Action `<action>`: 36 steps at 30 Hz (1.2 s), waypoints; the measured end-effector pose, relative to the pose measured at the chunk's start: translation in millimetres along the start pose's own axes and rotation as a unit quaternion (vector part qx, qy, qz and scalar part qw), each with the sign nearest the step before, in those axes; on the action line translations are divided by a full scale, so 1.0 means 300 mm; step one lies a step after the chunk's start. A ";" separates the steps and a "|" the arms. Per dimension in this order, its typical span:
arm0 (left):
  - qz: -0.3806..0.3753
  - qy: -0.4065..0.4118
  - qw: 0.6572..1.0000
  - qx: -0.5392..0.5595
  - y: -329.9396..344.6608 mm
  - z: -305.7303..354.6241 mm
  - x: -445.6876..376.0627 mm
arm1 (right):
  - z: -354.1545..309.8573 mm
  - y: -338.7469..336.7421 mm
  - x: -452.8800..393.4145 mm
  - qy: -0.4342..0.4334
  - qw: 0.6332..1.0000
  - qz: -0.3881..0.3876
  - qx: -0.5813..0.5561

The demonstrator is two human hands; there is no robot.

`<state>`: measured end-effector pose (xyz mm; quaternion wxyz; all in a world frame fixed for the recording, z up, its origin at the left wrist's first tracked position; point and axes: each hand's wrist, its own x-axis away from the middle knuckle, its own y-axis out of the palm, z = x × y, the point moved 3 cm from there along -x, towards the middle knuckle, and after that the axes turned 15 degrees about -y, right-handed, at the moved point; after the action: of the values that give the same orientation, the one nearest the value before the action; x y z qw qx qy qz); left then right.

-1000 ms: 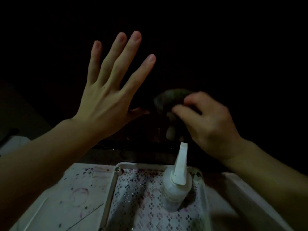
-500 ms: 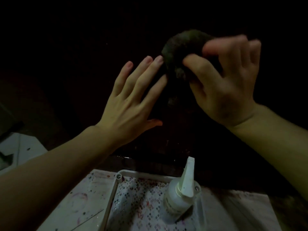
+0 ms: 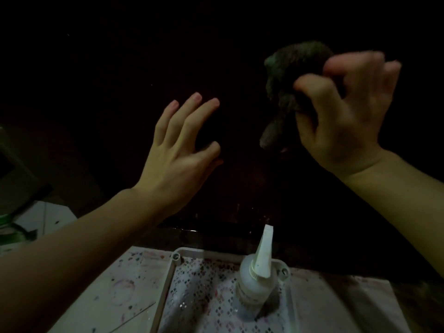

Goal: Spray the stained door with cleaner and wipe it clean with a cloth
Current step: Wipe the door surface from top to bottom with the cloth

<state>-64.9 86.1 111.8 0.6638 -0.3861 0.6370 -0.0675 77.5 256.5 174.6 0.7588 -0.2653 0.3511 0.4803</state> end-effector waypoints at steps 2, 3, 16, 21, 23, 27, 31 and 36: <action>-0.018 0.010 1.000 0.005 0.003 0.036 0.011 | -0.023 0.004 0.047 -0.017 1.000 -0.011 -0.006; -0.041 0.012 0.999 0.007 0.005 0.059 0.015 | -0.031 0.008 0.062 -0.021 1.000 -0.016 -0.009; -0.566 -0.101 0.815 0.067 0.118 0.433 0.149 | -0.051 0.023 0.084 -0.034 0.999 -0.010 -0.015; -0.597 -0.116 0.792 0.056 0.130 0.409 0.169 | -0.051 0.023 0.086 -0.034 0.999 -0.006 -0.013; -0.618 -0.128 0.773 0.072 0.122 0.377 0.173 | -0.052 0.023 0.086 -0.033 0.999 -0.004 -0.012; -0.641 -0.151 0.747 0.090 0.091 0.303 0.167 | -0.054 0.026 0.087 -0.034 0.999 -0.009 -0.013; -0.649 -0.156 0.741 0.078 0.061 0.222 0.180 | -0.064 0.026 0.096 -0.039 0.999 -0.018 -0.019; -0.670 -0.153 0.724 0.051 0.026 0.164 0.259 | -0.078 0.023 0.106 -0.053 0.998 -0.026 -0.021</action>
<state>-9.9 67.3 40.1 0.5533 -0.6827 0.0975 -0.4671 74.1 259.1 134.8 0.7832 -0.2639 0.2930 0.4808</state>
